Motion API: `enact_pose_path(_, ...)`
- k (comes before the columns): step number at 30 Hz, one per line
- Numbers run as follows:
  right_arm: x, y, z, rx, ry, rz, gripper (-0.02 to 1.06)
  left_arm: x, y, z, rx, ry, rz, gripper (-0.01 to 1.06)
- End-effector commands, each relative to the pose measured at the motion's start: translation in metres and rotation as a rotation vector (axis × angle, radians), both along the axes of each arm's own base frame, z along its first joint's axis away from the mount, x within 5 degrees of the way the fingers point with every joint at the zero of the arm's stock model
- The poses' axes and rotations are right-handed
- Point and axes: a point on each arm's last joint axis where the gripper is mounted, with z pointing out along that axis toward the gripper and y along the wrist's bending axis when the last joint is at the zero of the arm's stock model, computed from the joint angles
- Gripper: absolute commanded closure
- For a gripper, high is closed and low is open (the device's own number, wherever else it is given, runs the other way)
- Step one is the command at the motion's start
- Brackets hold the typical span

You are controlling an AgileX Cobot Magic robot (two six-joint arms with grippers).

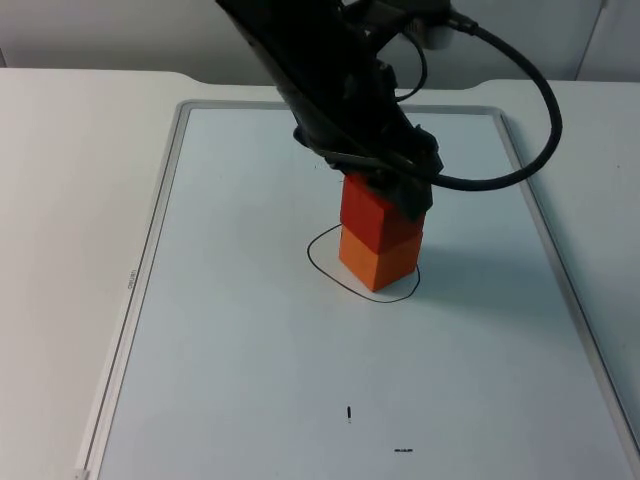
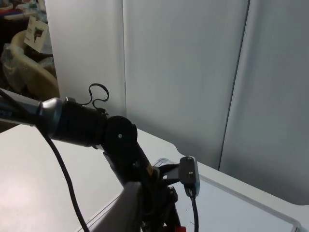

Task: Pick up one cube with the left hand and another cube with the right hand. First place the cube in the right hand at the target position, then stack the cube in the left hand on top.

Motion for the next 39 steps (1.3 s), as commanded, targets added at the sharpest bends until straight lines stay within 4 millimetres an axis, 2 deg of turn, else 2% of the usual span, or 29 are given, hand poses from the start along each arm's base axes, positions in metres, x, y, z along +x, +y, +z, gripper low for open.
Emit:
enact_pose_path(1,0.000,0.000,-0.001,-0.007,0.001,0.005,0.00,-0.001,-0.004,0.003,-0.018,0.001,0.001,0.23)
enact_pose_path(5,0.000,0.000,-0.001,-0.005,-0.002,0.005,0.00,-0.002,-0.005,0.007,-0.032,0.003,0.006,0.20)
enact_pose_path(10,0.000,0.000,-0.001,-0.005,-0.002,0.005,0.00,-0.004,-0.003,0.027,-0.058,-0.035,0.006,0.20)
enact_pose_path(13,0.000,0.000,-0.001,-0.005,-0.002,0.005,0.00,-0.011,0.001,0.060,-0.094,-0.085,0.000,0.20)
enact_pose_path(14,0.000,0.000,-0.001,-0.005,-0.002,0.005,0.00,-0.011,0.001,0.060,-0.094,-0.085,0.000,0.20)
enact_pose_path(18,0.000,0.000,-0.001,-0.005,-0.002,0.005,0.00,-0.027,0.011,0.106,-0.110,-0.132,-0.039,0.20)
enact_pose_path(19,0.000,0.000,-0.001,-0.005,-0.002,0.005,0.00,-0.027,0.011,0.106,-0.110,-0.132,-0.039,0.20)
enact_pose_path(23,0.000,0.000,-0.001,-0.005,-0.002,0.005,0.00,-0.054,0.029,0.155,-0.095,-0.174,-0.093,0.20)
enact_pose_path(24,0.000,0.000,-0.001,-0.005,-0.002,0.005,0.00,-0.054,0.029,0.155,-0.095,-0.174,-0.093,0.20)
enact_pose_path(26,0.000,0.000,-0.001,-0.005,-0.002,0.005,0.00,-0.068,0.039,0.179,-0.101,-0.199,-0.108,0.20)
enact_pose_path(28,0.000,0.000,-0.001,-0.005,-0.002,0.005,0.00,-0.088,0.052,0.211,-0.135,-0.242,-0.100,0.20)
enact_pose_path(29,0.000,0.000,-0.001,-0.005,-0.002,0.005,0.00,-0.088,0.052,0.211,-0.135,-0.242,-0.100,0.20)
enact_pose_path(32,0.000,0.000,-0.001,-0.005,-0.002,0.005,0.00,-0.111,0.069,0.242,-0.157,-0.298,-0.080,0.20)
enact_pose_path(33,0.000,0.000,-0.001,-0.005,-0.002,0.005,0.00,-0.111,0.069,0.242,-0.157,-0.298,-0.080,0.20)
enact_pose_path(36,0.000,0.000,-0.002,-0.010,0.006,0.005,0.00,-0.142,0.090,0.270,-0.157,-0.319,-0.092,0.20)
enact_pose_path(39,-0.001,0.000,-0.003,-0.018,0.017,0.005,0.00,-0.159,0.101,0.283,-0.162,-0.322,-0.094,0.20)
